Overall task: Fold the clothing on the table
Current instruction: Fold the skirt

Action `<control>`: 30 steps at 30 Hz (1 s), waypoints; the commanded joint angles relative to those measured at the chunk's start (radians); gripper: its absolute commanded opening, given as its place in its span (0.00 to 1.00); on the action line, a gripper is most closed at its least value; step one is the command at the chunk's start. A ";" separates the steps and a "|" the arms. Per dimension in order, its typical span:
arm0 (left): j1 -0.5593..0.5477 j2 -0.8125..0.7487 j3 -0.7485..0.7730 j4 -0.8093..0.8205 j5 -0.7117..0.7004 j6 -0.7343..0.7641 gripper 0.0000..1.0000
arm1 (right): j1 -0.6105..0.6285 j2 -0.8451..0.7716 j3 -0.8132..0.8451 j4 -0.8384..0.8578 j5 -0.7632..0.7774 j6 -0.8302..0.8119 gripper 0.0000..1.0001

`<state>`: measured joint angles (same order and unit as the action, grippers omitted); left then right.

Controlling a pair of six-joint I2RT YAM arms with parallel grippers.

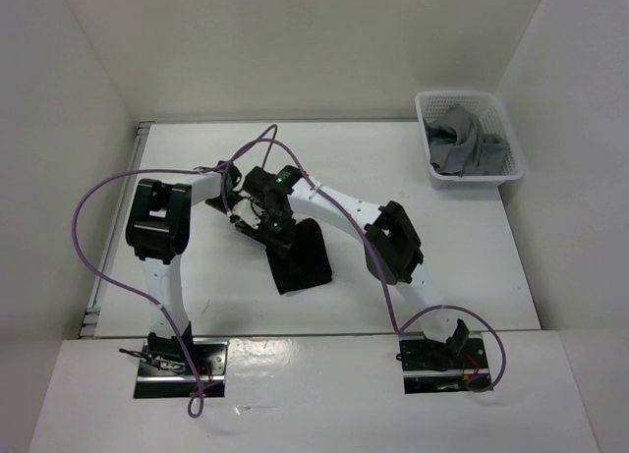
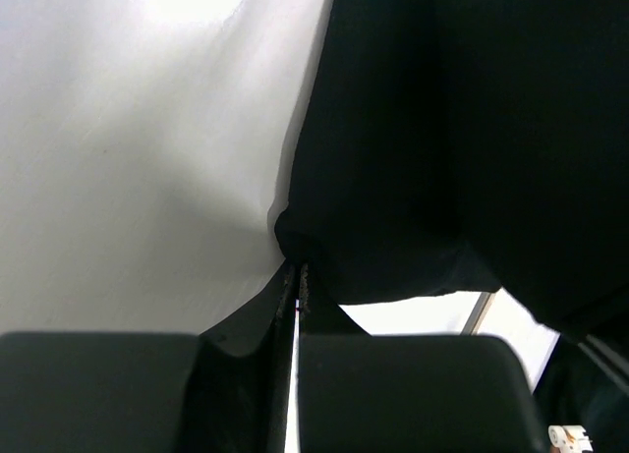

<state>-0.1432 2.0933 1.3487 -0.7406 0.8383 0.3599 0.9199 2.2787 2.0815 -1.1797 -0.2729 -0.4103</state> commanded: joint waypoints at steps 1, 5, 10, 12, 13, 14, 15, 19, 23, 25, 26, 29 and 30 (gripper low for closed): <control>-0.024 0.028 0.024 -0.008 0.030 0.013 0.02 | 0.029 0.022 0.049 -0.029 -0.037 0.007 0.02; -0.024 0.028 0.024 -0.008 0.030 0.013 0.02 | 0.050 0.031 0.049 -0.029 -0.046 0.007 0.05; -0.024 0.028 0.024 -0.008 0.030 0.013 0.02 | 0.079 0.051 0.071 -0.040 -0.071 -0.002 0.16; -0.024 0.028 0.024 -0.008 0.030 0.013 0.02 | 0.079 0.051 0.081 -0.050 -0.081 -0.002 0.30; -0.024 0.028 0.024 -0.008 0.030 0.013 0.02 | 0.089 0.051 0.081 -0.051 -0.081 -0.002 0.40; -0.024 0.028 0.024 -0.008 0.030 0.013 0.02 | 0.089 0.051 0.092 -0.051 -0.081 -0.011 0.50; -0.024 0.028 0.024 -0.008 0.030 0.013 0.02 | 0.099 0.051 0.092 -0.051 -0.081 -0.012 0.62; -0.024 0.028 0.024 -0.008 0.030 0.013 0.02 | 0.099 0.042 0.133 -0.070 -0.100 -0.012 0.73; -0.024 0.037 0.024 -0.017 0.030 0.013 0.02 | 0.099 0.022 0.230 -0.118 -0.155 -0.045 0.76; -0.024 0.037 0.024 -0.017 0.030 0.013 0.02 | 0.099 -0.030 0.230 -0.118 -0.164 -0.057 0.76; -0.024 0.037 0.024 -0.017 0.030 0.013 0.02 | 0.099 -0.048 0.201 -0.118 -0.164 -0.070 0.76; -0.015 0.037 0.024 -0.026 0.039 0.022 0.02 | 0.099 -0.122 0.122 -0.118 -0.137 -0.081 0.76; -0.015 0.046 0.024 -0.026 0.039 0.033 0.02 | 0.099 -0.166 0.098 -0.118 -0.111 -0.090 0.76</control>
<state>-0.1505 2.1075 1.3487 -0.7517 0.8551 0.3614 1.0008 2.2574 2.2230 -1.2839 -0.3885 -0.4561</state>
